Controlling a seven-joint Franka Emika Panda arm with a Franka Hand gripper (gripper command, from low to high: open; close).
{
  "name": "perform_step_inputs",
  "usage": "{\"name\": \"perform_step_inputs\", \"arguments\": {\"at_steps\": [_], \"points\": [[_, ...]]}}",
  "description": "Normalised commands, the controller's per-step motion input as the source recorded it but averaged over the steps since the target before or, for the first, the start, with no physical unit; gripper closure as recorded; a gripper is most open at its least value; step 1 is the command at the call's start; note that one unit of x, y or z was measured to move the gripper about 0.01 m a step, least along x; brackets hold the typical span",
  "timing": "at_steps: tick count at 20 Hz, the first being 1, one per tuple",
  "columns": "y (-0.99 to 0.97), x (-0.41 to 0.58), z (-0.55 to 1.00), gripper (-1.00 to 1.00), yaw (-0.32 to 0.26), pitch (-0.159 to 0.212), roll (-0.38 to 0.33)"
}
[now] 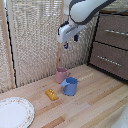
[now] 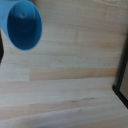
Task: Propose to navigate your clamp on the clench of the first drawer. Use gentle force to register to the cabinet. Send posterior your swing mandate till over it lurks, a cup of pink essence. Fortify your grip after aiming concentric with the pink cup’s periphery. Manoeuvre the pink towards the cabinet's top. Drop your compression till the cup is resting inside.
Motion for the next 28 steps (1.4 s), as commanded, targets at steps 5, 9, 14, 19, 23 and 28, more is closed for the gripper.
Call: {"name": "perform_step_inputs", "arguments": {"at_steps": [5,9,14,19,23,28], "points": [[-0.05,0.057,0.0,-1.0,0.127,-0.022,-0.375],[0.0,0.302,0.06,-1.0,0.009,-0.039,-0.375],[0.0,0.297,0.1,-1.0,-0.017,-0.095,-0.369],[0.0,0.245,0.14,-1.0,-0.001,-0.134,-0.353],[0.0,0.151,0.08,-1.0,0.0,-0.11,-0.371],[0.0,0.026,0.01,-1.0,0.0,-0.049,-0.375]]}}
